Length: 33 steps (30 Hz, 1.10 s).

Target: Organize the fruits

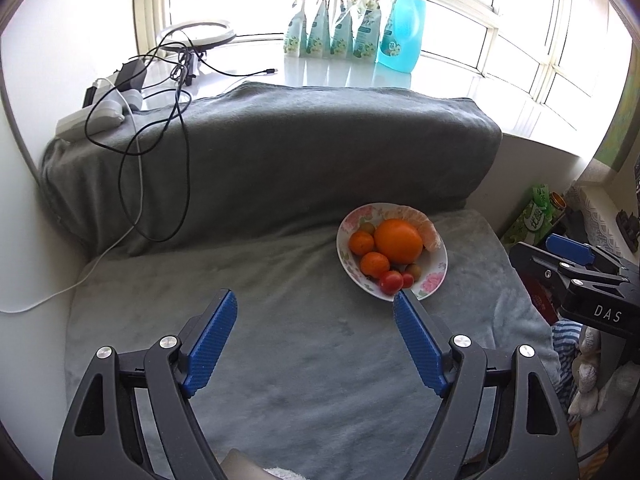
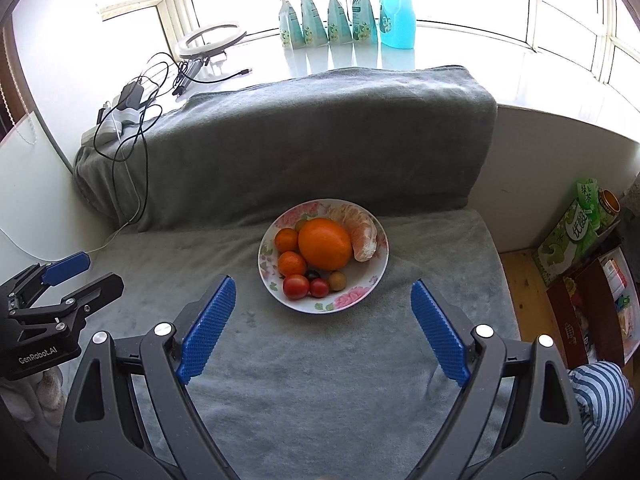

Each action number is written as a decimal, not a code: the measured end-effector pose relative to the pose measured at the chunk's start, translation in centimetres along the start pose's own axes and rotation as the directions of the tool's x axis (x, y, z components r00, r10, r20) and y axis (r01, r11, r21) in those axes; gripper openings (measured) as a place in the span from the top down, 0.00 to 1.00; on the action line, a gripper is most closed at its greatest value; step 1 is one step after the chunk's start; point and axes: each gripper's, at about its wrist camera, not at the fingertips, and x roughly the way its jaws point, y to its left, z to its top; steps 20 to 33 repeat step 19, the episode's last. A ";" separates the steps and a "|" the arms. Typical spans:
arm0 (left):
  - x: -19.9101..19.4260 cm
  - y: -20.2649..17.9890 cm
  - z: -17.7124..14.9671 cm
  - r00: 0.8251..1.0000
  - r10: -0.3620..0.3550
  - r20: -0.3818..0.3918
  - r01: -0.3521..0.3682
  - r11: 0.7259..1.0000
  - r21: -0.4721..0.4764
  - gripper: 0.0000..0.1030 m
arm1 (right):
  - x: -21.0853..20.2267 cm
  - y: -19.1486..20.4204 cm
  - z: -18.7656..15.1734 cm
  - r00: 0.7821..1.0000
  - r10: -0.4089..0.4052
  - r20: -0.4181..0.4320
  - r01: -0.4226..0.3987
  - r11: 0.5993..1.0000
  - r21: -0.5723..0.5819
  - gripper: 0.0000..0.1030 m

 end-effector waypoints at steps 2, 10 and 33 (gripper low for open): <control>-0.1 0.0 0.0 1.000 0.006 0.002 -0.006 1.000 -0.001 0.22 | 0.0 0.0 0.0 1.000 0.001 0.000 -0.001 1.000 0.000 0.11; 0.0 0.1 -0.1 1.000 0.015 -0.001 -0.015 1.000 -0.007 0.22 | 0.0 0.0 -0.1 1.000 0.001 -0.002 -0.001 1.000 0.001 0.11; 0.1 0.2 -0.1 1.000 0.019 0.006 -0.019 1.000 0.001 0.22 | 0.6 0.0 0.1 1.000 0.012 -0.012 -0.012 1.000 -0.016 0.11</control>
